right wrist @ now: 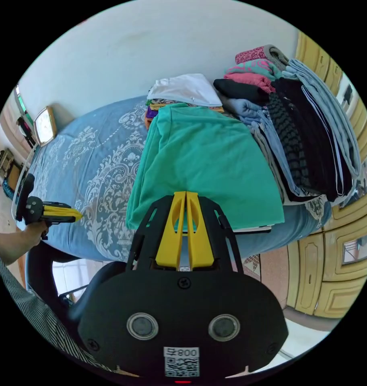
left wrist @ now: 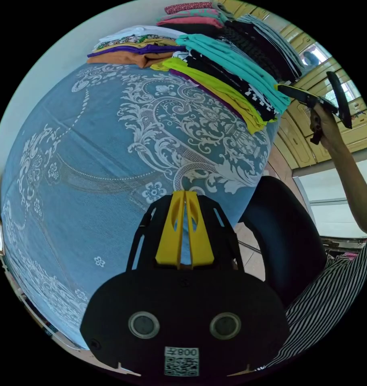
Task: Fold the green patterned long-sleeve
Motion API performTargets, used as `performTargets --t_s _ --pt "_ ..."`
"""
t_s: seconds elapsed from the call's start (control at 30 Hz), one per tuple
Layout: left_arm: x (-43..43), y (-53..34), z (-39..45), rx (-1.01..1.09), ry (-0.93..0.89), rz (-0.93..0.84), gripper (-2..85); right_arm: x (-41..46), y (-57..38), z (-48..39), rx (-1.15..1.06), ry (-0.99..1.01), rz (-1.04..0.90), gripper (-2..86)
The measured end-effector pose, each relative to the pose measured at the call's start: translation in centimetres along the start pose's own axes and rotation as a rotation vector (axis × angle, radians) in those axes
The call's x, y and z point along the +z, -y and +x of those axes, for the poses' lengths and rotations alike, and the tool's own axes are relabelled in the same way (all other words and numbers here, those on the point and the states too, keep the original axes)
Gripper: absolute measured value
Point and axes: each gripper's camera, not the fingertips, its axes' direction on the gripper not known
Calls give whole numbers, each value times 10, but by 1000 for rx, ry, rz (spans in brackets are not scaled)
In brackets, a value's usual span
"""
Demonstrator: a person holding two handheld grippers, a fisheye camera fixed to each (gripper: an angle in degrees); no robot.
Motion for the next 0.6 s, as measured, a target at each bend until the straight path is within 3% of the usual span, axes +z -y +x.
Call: performTargets --t_s 0.27,0.47,0.6 --pt "-3 -20 32 -51 -9 28 2 -25 30 -19 -3 -154 13 1" --pt "-2 -45 46 -121 -48 92 2 -66 61 27 147 6 -20 4" --pt "-2 -53 57 -79 -42 79 3 -125 91 55 185 137 138 15"
